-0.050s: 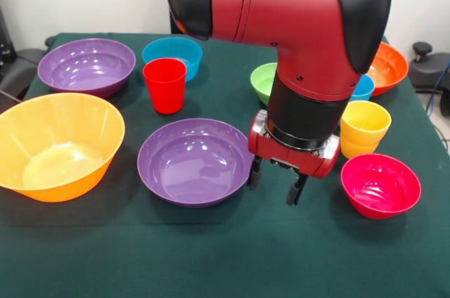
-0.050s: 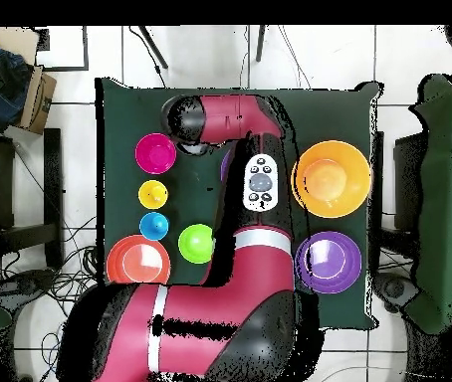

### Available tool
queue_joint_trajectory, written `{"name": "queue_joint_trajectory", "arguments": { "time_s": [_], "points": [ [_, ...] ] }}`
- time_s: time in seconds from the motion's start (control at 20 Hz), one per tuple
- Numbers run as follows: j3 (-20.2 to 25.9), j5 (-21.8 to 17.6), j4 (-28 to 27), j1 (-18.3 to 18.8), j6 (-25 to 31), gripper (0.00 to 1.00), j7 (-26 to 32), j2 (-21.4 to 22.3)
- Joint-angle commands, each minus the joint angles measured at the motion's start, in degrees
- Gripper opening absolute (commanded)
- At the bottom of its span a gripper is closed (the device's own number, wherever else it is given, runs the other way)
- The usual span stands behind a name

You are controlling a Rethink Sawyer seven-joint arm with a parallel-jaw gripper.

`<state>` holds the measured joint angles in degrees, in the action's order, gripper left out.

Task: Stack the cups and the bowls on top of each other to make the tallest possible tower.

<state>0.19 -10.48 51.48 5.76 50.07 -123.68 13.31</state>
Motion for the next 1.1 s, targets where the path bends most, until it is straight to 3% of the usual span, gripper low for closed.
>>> {"name": "queue_joint_trajectory", "arguments": {
  "time_s": [0.05,1.1],
  "points": [
    [4.2,-4.1,0.3,-1.9,4.6,1.00,10.9,-2.1],
    [4.1,-3.7,-1.0,-2.0,6.9,1.00,11.0,-2.3]
  ]
}}
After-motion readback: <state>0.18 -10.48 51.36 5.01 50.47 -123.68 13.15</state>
